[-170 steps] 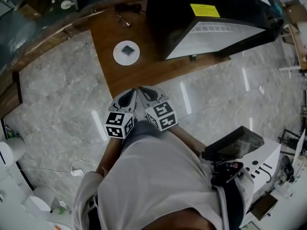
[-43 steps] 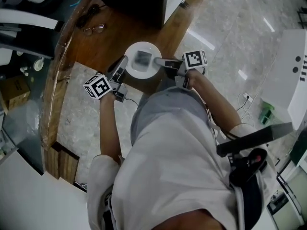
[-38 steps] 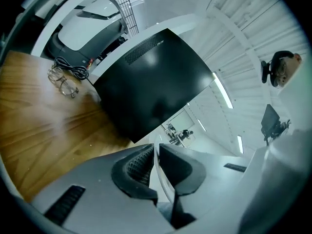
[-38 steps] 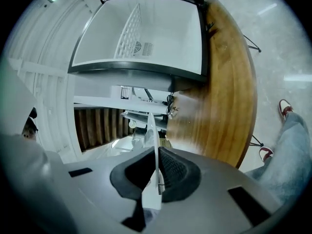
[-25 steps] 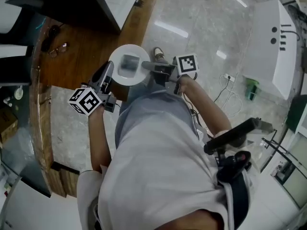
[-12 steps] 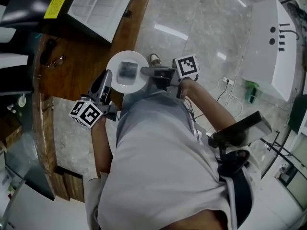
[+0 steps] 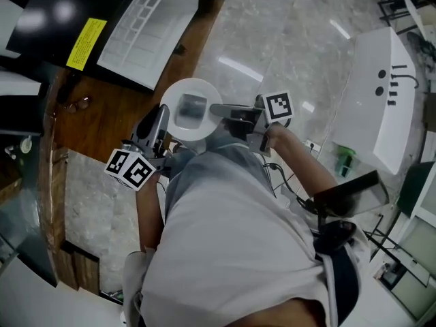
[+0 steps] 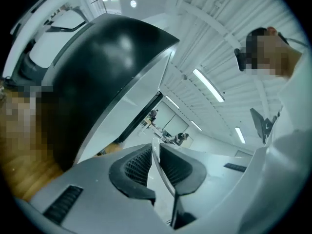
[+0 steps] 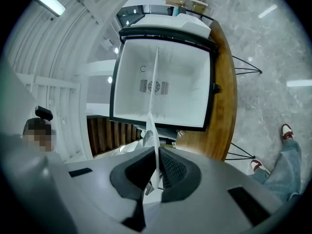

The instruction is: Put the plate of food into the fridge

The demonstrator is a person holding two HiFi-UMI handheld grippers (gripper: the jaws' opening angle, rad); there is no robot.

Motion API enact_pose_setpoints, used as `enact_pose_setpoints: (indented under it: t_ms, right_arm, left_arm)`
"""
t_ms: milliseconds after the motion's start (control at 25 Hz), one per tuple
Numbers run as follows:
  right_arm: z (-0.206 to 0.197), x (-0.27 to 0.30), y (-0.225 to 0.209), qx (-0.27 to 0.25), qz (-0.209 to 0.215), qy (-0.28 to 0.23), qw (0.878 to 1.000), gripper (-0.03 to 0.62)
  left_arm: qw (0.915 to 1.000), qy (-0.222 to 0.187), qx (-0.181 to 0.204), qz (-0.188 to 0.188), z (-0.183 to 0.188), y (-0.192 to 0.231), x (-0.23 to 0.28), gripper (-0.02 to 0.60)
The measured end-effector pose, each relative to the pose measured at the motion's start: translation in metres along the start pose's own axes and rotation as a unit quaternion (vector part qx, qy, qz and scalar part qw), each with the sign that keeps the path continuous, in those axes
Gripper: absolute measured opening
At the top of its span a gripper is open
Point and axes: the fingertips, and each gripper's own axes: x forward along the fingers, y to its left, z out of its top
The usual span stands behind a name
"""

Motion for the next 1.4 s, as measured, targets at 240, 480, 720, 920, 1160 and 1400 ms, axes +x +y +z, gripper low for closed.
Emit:
enact_pose_setpoints:
  t_ms: [240, 480, 720, 920, 1160, 1400]
  right_arm:
    - [0.049, -0.01, 0.005, -0.006, 0.007, 0.016, 1.0, 0.029]
    - [0.087, -0.002, 0.001, -0.004, 0.021, 0.052, 0.998, 0.029]
    - [0.122, 0.01, 0.013, -0.027, 0.038, 0.095, 0.994, 0.028]
    - [0.141, 0.019, 0.018, -0.003, 0.047, 0.107, 0.993, 0.028]
    - [0.189, 0.035, 0.02, 0.008, 0.053, 0.079, 0.995, 0.028]
    - [0.246, 0.073, 0.019, 0.003, 0.035, 0.052, 0.998, 0.028]
  left_arm:
    - [0.9962, -0.038, 0.067, 0.041, 0.025, -0.001, 0.039, 0.049]
    - [0.9866, -0.101, 0.099, 0.081, 0.05, 0.005, 0.058, 0.049]
    - [0.9551, -0.174, 0.185, 0.153, 0.08, 0.001, 0.065, 0.051]
    - [0.9191, -0.246, 0.216, 0.219, 0.102, 0.003, 0.053, 0.049]
    - [0.9062, -0.252, 0.226, 0.253, 0.099, 0.003, 0.053, 0.049]
    - [0.9103, -0.244, 0.227, 0.245, 0.089, -0.004, 0.077, 0.049]
